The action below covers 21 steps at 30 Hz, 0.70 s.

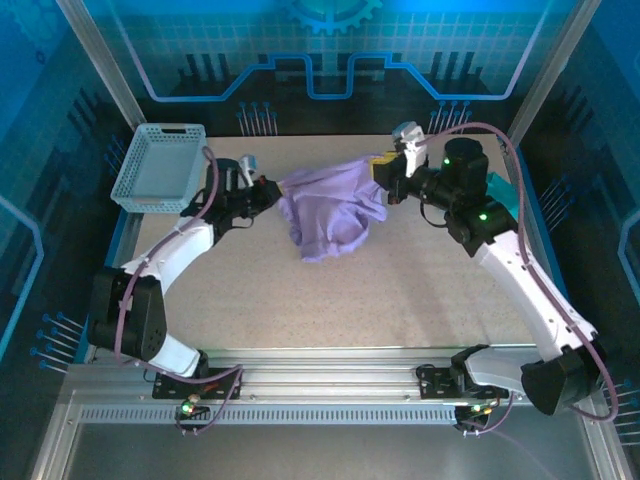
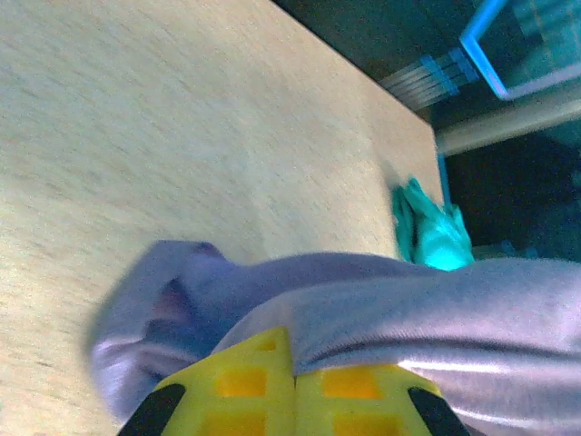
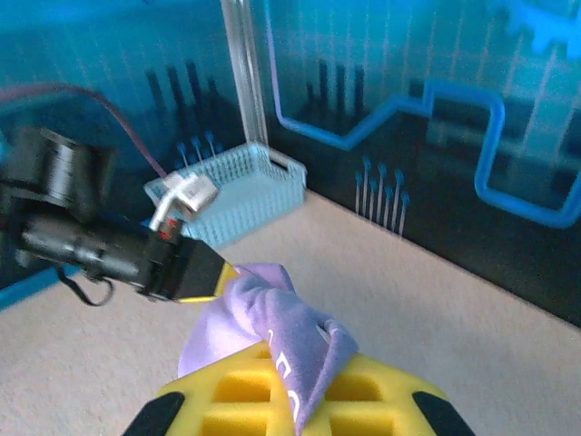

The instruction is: Fold the inside-out t-shirt

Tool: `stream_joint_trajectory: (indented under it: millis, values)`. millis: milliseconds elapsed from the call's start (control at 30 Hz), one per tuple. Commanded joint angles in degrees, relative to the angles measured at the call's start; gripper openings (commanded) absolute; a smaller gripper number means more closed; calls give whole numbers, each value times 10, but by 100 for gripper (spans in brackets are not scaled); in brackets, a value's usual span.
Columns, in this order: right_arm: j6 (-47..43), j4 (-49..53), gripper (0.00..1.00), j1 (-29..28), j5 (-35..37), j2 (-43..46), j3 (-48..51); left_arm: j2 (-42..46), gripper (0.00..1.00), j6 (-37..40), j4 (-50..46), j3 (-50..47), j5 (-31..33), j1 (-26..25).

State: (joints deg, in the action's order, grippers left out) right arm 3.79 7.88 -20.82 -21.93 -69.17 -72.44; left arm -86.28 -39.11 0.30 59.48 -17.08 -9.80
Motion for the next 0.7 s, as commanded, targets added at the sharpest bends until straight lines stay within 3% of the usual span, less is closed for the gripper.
stream_joint_trajectory:
  millis: [0,67,133,267,367,533,667]
  values:
    - [44,-84,0,6,-79,14,6,13,0,-1,-47,-9,77,17]
    - [45,-81,0,5,-68,11,36,23,0,13,-49,-28,102,20]
    - [46,-79,0,5,-60,5,69,27,10,30,-43,-49,101,19]
    - [36,-52,0,-7,-48,-11,131,39,40,57,-41,-93,74,18]
    - [9,-9,0,-35,-20,-14,167,77,56,77,-34,-136,66,10]
    - [8,18,0,-94,9,7,260,131,75,130,-51,-151,81,-62]
    - [35,-3,0,-110,17,36,333,76,80,186,-92,-85,88,-133]
